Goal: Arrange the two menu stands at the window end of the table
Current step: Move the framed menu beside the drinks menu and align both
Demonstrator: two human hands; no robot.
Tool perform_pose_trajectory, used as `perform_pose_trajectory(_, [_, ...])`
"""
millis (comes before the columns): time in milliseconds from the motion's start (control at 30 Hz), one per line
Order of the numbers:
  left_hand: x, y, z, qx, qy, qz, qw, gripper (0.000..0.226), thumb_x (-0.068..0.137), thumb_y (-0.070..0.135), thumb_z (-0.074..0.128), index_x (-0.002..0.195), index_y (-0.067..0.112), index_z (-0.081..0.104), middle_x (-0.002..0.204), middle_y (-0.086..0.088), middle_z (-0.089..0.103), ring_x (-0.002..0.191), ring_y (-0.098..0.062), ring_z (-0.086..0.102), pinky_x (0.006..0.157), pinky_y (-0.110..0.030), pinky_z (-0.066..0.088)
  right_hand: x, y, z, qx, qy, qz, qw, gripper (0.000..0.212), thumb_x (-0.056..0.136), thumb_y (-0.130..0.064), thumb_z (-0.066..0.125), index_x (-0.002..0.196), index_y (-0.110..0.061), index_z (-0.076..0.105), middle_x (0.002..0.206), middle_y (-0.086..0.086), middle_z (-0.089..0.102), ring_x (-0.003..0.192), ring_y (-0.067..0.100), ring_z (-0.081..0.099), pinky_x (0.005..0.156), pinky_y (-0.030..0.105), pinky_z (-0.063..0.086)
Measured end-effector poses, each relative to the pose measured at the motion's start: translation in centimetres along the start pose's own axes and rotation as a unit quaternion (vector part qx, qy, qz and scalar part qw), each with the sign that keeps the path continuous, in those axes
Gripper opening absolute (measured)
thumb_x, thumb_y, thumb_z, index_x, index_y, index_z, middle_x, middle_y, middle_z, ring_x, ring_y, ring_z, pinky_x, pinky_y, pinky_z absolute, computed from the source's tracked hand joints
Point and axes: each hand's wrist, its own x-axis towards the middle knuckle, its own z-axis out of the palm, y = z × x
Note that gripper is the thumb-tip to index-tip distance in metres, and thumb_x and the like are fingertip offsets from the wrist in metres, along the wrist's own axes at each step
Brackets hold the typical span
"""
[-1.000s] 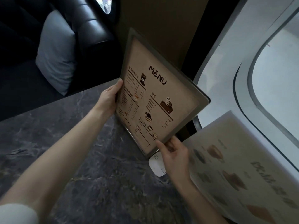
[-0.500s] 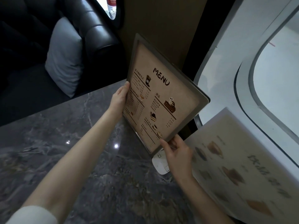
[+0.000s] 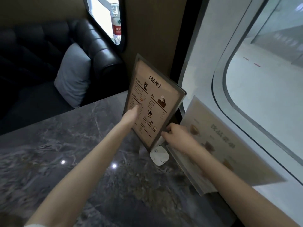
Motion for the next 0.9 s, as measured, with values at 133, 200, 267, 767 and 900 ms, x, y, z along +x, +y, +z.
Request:
perform_pose_trajectory(133, [-1.7, 0.0, 0.4, -0.054, -0.001, -0.011, 0.998, 0.056, 0.096, 0.045, 0.029, 0.139, 0.01, 0.039, 0.128, -0.015, 0.054, 0.119, -0.032, 0.051, 0.106, -0.041, 0.038, -2.1, -3.0, -4.4, 0.021, -0.037, -0.06, 0.997, 0.029, 0.089, -0.023, 0.054, 0.115, -0.009, 0.056, 0.116, 0.009, 0.064, 0.088, 0.016, 0.063, 0.061, 0.015, 0.049])
perform_pose_trajectory(200, [-1.9, -0.2, 0.6, -0.069, 0.008, -0.034, 0.997, 0.059, 0.094, 0.049, 0.032, 0.135, 0.008, 0.042, 0.116, -0.016, 0.058, 0.107, -0.031, 0.056, 0.098, -0.045, 0.044, -2.6, -4.7, -6.8, 0.02, -0.032, -0.092, 0.995, 0.026, 0.089, -0.024, 0.054, 0.109, -0.008, 0.057, 0.105, 0.008, 0.066, 0.083, 0.014, 0.065, 0.065, 0.019, 0.053])
perform_pose_trajectory(267, [-2.1, -0.4, 1.2, -0.084, 0.033, -0.034, 0.995, 0.052, 0.095, 0.045, 0.035, 0.125, 0.005, 0.049, 0.111, -0.016, 0.06, 0.098, -0.028, 0.058, 0.078, -0.036, 0.047, -2.7, -6.1, -9.0, 0.008, -0.006, -0.143, 0.99, 0.022, 0.089, -0.022, 0.054, 0.105, -0.007, 0.058, 0.097, 0.008, 0.068, 0.078, 0.011, 0.066, 0.068, 0.021, 0.054])
perform_pose_trajectory(767, [0.2, -8.1, 6.0, -0.334, 0.015, -0.097, 0.937, 0.046, 0.093, 0.049, 0.037, 0.117, 0.017, 0.059, 0.117, -0.012, 0.065, 0.11, -0.03, 0.06, 0.092, -0.046, 0.05, 4.2, -5.3, -11.9, 0.012, -0.062, -0.103, 0.993, 0.03, 0.092, -0.031, 0.046, 0.109, -0.01, 0.058, 0.102, 0.005, 0.064, 0.102, 0.024, 0.061, 0.09, 0.039, 0.052])
perform_pose_trajectory(900, [1.2, -8.6, 6.5, -0.352, 0.022, -0.109, 0.929, 0.044, 0.095, 0.047, 0.034, 0.115, 0.017, 0.059, 0.109, -0.009, 0.067, 0.1, -0.025, 0.062, 0.083, -0.04, 0.052, 5.1, -5.0, -11.6, -0.007, -0.059, -0.115, 0.992, 0.018, 0.088, -0.023, 0.055, 0.092, -0.007, 0.062, 0.091, 0.003, 0.066, 0.082, 0.016, 0.065, 0.069, 0.028, 0.057])
